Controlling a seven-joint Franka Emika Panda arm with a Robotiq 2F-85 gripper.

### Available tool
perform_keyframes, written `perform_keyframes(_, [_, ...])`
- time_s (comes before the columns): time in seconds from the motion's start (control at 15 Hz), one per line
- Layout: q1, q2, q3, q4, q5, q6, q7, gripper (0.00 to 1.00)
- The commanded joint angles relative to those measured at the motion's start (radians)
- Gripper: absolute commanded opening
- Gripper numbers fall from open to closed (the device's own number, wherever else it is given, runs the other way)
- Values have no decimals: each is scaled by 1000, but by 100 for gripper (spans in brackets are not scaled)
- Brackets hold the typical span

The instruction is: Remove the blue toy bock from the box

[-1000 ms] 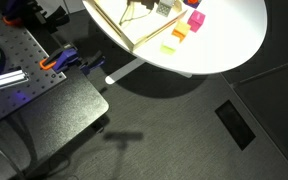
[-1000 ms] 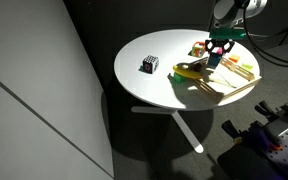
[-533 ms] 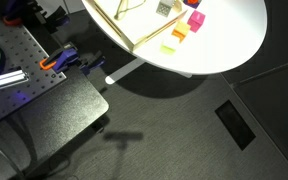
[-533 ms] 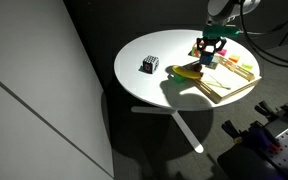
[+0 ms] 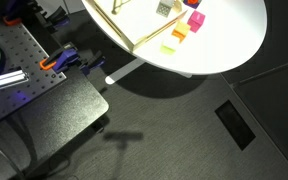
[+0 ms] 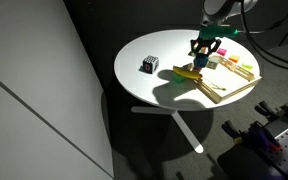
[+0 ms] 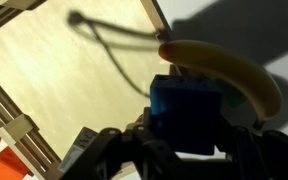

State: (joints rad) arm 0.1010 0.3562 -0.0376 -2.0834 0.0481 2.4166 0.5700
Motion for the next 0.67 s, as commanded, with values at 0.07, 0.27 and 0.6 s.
perform_keyframes(0.07, [9,-90,24,-86,7,-13,-78,31])
perform_keyframes(0.27, [12,-122,41,-133,5,-20,-120,31])
perform_keyframes(0.6, [18,-180,68,-202,-3,-34,-168,31])
